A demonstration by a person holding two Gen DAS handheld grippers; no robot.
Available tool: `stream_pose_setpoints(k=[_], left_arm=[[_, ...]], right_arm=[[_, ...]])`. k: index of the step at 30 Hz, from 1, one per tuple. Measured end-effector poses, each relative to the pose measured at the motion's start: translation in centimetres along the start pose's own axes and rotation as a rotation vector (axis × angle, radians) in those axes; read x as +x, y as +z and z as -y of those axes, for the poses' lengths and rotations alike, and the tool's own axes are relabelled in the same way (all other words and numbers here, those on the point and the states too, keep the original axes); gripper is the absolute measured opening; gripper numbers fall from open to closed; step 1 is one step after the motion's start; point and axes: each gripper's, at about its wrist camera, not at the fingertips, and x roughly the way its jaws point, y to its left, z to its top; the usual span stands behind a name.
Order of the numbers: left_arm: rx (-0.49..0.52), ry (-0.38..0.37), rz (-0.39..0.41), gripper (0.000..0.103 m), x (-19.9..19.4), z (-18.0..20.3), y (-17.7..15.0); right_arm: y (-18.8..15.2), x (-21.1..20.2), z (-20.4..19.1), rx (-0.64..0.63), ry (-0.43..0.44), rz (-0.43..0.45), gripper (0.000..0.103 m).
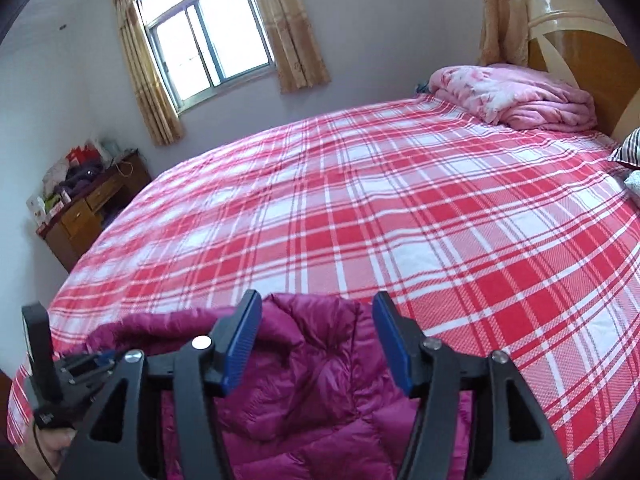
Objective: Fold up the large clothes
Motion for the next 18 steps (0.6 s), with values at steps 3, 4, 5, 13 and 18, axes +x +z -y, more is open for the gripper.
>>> stream_pose_setpoints(k=[3,4,5,13,18], left_arm=[[0.008,0.006,0.001,0.014,-0.1,0.1,0.0],[0.011,0.004,0.002,0.015,-0.1,0.2,-0.1],[0.016,0.000,0.001,0.015,-0.2,0.2,-0.1],[0.018,-0.044,0.106,0.017,-5.1,0.1,-0.1],[-0.088,-0.088,0.224,0.041,-8.0,0.2,3.3]], right_arm=[[1.3,2.4,-3.1,-0.054,0.039,-0.055,0.062],[1.1,3.6,-4.1,-0.084,0.043,-0.098,0.062],[0.7,5.3,-5.4,-0.126,0.045,-0.163,0.062],[-4.8,8.6,-5.9,-0.247,-0.037,-0.280,0.056],[-5.1,8.5,-5.8,-0.259,-0.038,-0.267,0.056]])
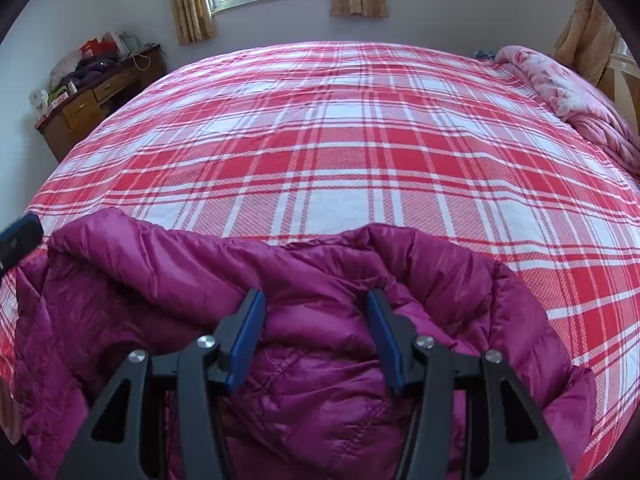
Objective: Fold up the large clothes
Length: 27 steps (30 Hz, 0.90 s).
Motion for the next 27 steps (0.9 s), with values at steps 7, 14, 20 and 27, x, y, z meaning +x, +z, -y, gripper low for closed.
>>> stream_pose_setpoints(k=[7,14,20,27], left_arm=[[0.058,0.022,-0.062,0.063,4.2,3.9,1.3],[0.001,0.071,-0.244,0.063,9.3,1.5,-3.0],[0.020,0.092,-0.254,0.064,10.1,1.9,-3.9],[0.083,0.147,-0.265,0.068,10.7,3.0,-4.1]], right_arm=[[-0.6,-0.1,0.3,0.018,0.033,0.058,0.056],[-0.7,0.0,0.6,0.042,0.055,0.068,0.056],[-0.7,0.3,0.4,0.031,0.043,0.053,0.056],[-0.8,0.9,-0.8,-0.029,-0.031,0.020,0.057]])
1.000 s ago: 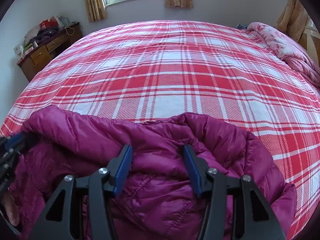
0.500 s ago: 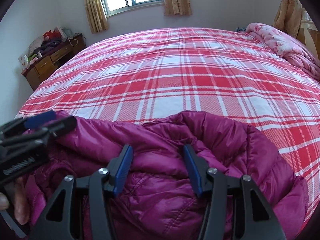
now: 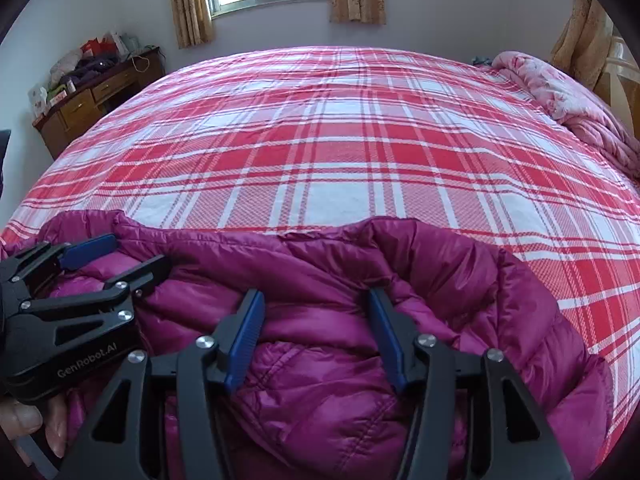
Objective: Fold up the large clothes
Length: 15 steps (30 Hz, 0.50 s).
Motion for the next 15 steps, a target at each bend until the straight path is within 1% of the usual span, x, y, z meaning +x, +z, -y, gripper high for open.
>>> stream_pose_setpoints(k=[4,15], left_arm=[[-0.005,-0.008,0.001,0.069,0.17,-0.16,0.02],[0.008,0.006,0.006,0.070,0.28,0.17,0.01]], right_arm=[[-0.05,0.05,0.06,-0.001,-0.003,-0.005,0.057],[-0.03,0.34,-0.38,-0.022,-0.029,-0.014,0.058]])
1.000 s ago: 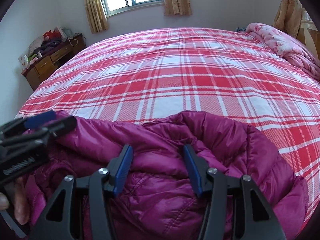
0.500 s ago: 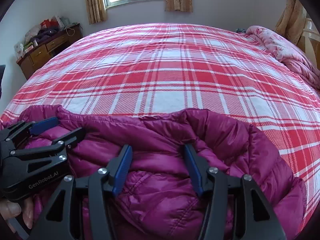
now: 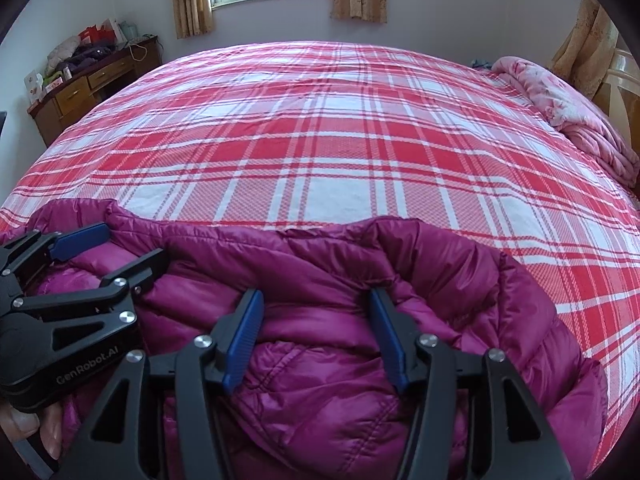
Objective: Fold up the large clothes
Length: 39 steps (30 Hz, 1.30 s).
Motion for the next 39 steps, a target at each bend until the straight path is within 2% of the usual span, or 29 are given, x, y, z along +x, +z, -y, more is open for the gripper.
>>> stream_pose_setpoints(k=[23,27,29,31,32,33,37,39], left_arm=[[0.000,0.000,0.000,0.070,0.1,0.1,0.0],[0.008,0.000,-0.013,0.071,-0.2,-0.1,0.5],[0.001,-0.004,0.027,0.071,-2.6,-0.8,0.6],[0.001,-0.049,0.104,0.071,-6.6,-1.8,0.1],[0.007,-0.057,0.131,0.071,-8.4,-2.3,-0.4],[0.015,-0.054,0.150,0.071,-10.4,-2.8,-1.2],[0.039,-0.063,0.180,0.071,-17.7,-5.2,-7.0],[0.036,-0.075,0.163,0.072,-20.2,-6.3,-10.7]], right_arm=[[0.2,0.2,-0.2,-0.009,-0.006,-0.004,0.059],[0.6,-0.2,-0.3,-0.048,-0.009,-0.010,0.060],[0.9,-2.1,0.0,-0.085,-0.017,-0.005,0.060],[0.5,-5.5,1.5,-0.021,-0.002,0.060,0.066],[-0.1,-7.2,2.6,0.012,0.012,0.079,0.078],[-0.9,-8.8,3.7,0.046,0.028,0.092,0.084],[-6.6,-14.3,7.4,0.148,0.080,0.061,0.085],[-10.4,-16.4,8.7,0.172,0.100,0.028,0.085]])
